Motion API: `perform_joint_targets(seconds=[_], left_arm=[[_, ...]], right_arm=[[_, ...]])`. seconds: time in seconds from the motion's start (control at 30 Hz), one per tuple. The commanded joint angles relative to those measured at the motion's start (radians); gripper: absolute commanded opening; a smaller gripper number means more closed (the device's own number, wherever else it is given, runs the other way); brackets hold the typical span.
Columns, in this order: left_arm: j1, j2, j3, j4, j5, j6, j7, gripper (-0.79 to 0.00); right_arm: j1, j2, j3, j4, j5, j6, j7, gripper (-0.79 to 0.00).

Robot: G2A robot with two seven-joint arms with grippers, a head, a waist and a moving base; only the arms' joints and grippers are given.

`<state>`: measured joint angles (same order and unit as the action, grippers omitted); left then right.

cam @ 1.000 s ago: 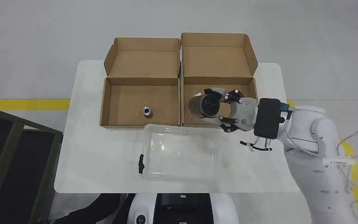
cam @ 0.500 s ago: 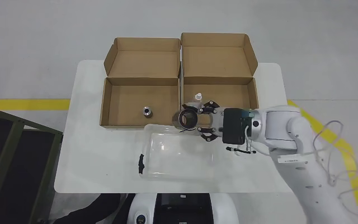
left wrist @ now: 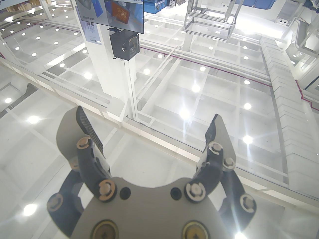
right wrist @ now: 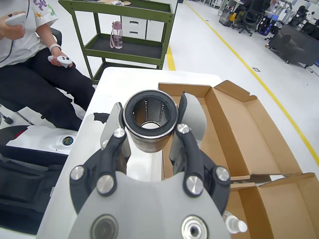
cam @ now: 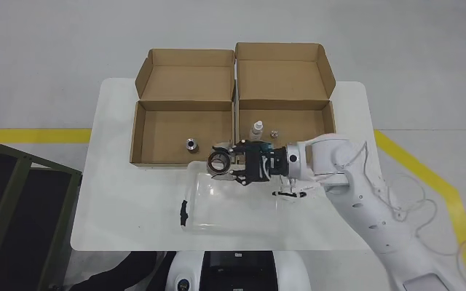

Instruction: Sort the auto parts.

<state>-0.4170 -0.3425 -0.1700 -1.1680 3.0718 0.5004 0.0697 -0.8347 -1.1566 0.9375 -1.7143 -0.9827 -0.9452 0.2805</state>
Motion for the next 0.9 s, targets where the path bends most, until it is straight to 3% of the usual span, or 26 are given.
perform_joint_targets(seconds=[0.0,0.87], left_arm=[[0.0,0.0,0.0,0.0,0.0,0.0,0.0,0.0],[0.0,0.0,0.0,0.0,0.0,0.0,0.0,0.0]], right_arm=[[0.023,-0.007,-0.027,0.026,-0.008,0.009,0.004,-0.785],[0.281,-0.133,-0.263,0.358,-0.045,0.196,0.014,-0.785]])
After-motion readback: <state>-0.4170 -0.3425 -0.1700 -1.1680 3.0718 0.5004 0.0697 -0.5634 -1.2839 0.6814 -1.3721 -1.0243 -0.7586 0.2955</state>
